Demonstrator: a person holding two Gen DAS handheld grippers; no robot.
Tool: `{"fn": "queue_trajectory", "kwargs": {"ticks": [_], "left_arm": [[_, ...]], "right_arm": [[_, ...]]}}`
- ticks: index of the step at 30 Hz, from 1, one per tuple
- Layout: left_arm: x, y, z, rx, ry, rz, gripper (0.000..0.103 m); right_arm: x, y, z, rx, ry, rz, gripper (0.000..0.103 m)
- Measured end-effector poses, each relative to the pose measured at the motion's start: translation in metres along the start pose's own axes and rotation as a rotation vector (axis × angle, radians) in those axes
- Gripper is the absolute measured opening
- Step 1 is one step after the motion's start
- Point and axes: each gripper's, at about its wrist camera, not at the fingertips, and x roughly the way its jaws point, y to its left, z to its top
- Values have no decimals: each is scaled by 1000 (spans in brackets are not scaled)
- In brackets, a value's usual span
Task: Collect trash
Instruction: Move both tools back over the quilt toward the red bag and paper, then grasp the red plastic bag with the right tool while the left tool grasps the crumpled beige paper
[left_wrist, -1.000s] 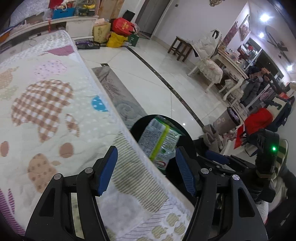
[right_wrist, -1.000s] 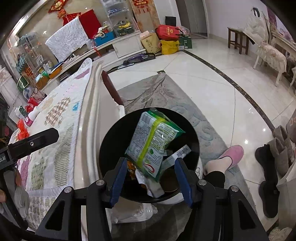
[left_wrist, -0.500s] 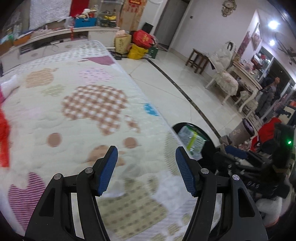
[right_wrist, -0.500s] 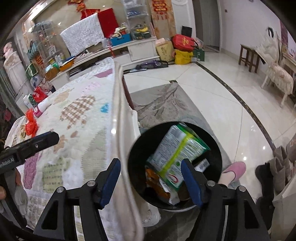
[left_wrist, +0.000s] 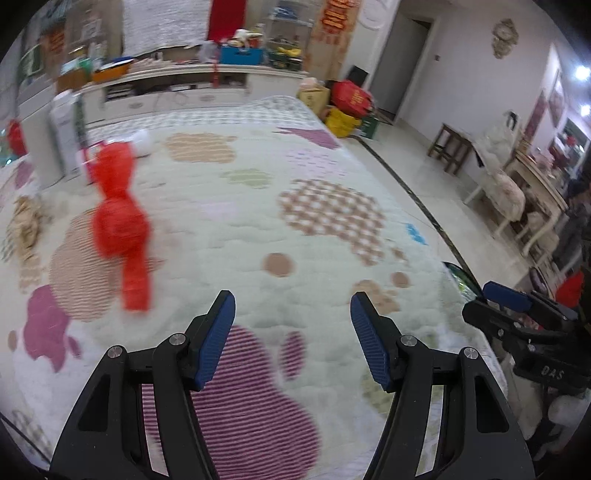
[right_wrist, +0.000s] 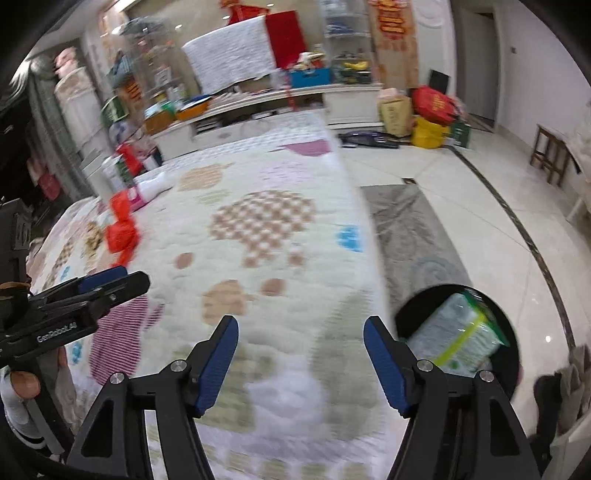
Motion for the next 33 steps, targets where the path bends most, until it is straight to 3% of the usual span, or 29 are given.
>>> {"fn": "queue_trajectory", "kwargs": {"ticks": [15,24,33], "left_arm": [[-33,106,-11,-120,-23,112,64],[-49,190,-16,-272,-17,153,64],[-50,252,11,-329,-71,186,64]], "right_arm": [[58,108,15,-134,83,138,70],[94,144,44,-99,117,244,71],[125,184,71,-136,105,303,77]]}}
